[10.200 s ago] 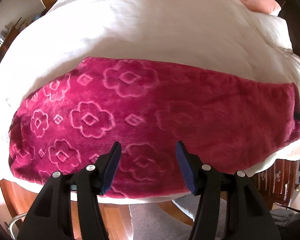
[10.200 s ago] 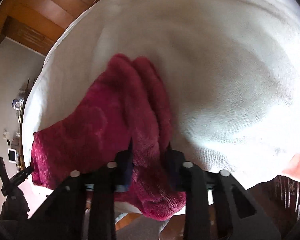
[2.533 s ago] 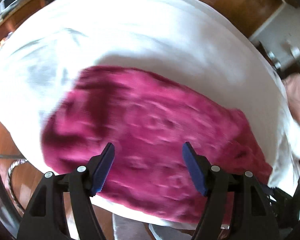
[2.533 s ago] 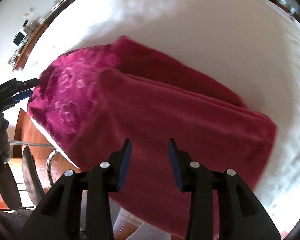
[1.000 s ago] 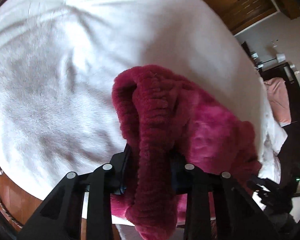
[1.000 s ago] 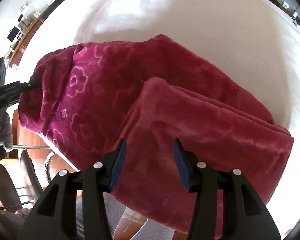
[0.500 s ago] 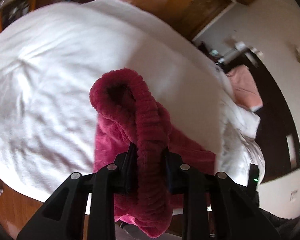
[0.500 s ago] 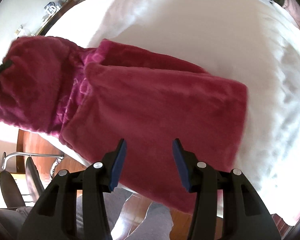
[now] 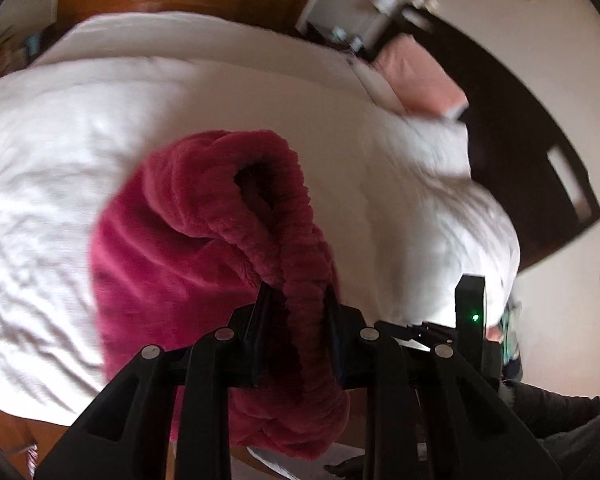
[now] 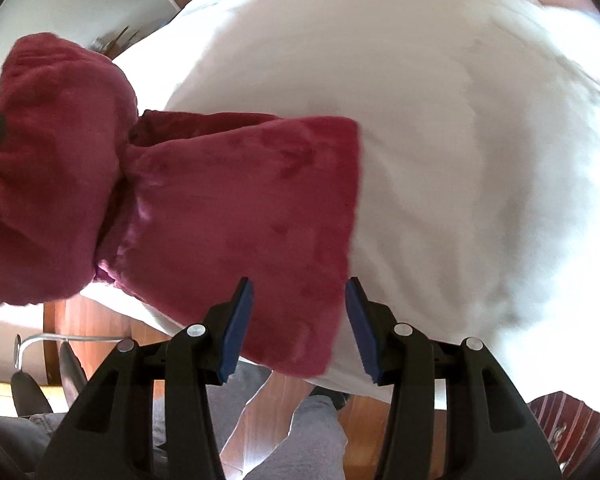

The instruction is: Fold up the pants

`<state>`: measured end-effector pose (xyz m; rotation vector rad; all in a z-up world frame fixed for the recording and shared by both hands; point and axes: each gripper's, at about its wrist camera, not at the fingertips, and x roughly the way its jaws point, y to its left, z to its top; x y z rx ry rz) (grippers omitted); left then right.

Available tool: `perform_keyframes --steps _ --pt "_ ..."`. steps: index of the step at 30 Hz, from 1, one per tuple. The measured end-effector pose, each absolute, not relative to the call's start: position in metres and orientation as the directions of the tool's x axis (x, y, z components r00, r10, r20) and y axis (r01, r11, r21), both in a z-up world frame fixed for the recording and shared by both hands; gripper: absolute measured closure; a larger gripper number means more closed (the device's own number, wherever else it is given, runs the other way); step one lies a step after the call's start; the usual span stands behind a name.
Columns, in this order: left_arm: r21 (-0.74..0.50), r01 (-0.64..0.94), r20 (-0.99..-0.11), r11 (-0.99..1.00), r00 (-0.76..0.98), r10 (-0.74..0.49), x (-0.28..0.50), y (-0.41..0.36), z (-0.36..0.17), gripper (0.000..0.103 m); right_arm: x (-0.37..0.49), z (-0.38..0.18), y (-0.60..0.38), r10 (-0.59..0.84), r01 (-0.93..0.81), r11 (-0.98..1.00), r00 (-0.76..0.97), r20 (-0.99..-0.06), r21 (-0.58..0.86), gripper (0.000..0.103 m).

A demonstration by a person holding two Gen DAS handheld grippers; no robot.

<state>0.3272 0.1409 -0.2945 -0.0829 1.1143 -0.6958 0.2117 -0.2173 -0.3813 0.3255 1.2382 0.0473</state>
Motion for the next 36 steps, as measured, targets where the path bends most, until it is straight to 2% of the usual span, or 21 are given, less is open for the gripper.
perform_keyframes --steps 7,18,20,22,24,26,31,36 --pt "-0.364 0.518 -0.851 0.774 0.152 -0.503 0.325 0.061 -0.354 0.081 0.179 -0.383 -0.246 0.181 0.232 0.935 0.336 -0.924 0.268 0.054" --pt "-0.321 0.543 -0.893 0.776 0.100 -0.440 0.324 0.038 -0.405 0.079 0.152 -0.391 -0.270 0.161 0.291 0.922 0.310 -0.937 0.254 0.054" --pt "-0.333 0.534 -0.893 0.777 0.087 -0.442 0.326 0.033 -0.411 0.068 0.151 -0.391 -0.270 0.162 0.288 0.923 0.308 -0.938 0.254 0.054" --pt "-0.369 0.525 -0.880 0.767 0.068 -0.470 0.327 0.029 -0.412 0.045 0.152 -0.392 -0.269 0.164 0.285 0.924 0.305 -0.938 0.255 0.054" --pt "-0.381 0.528 -0.873 0.759 0.064 -0.483 0.326 0.024 -0.410 0.037 0.152 -0.391 -0.269 0.167 0.281 0.925 0.306 -0.937 0.257 0.054" --pt "-0.394 0.523 -0.870 0.756 0.054 -0.490 0.326 0.026 -0.409 0.035 0.151 -0.388 -0.270 0.172 0.278 0.924 0.308 -0.936 0.262 0.054" --pt "-0.536 0.437 -0.798 0.722 0.016 -0.602 0.334 0.049 -0.388 0.033 0.159 -0.388 -0.266 0.197 0.259 0.923 0.317 -0.928 0.284 0.054" --pt "-0.551 0.443 -0.765 0.707 0.068 -0.640 0.337 0.071 -0.355 0.032 0.171 -0.379 -0.254 0.256 0.210 0.917 0.341 -0.905 0.338 0.054"
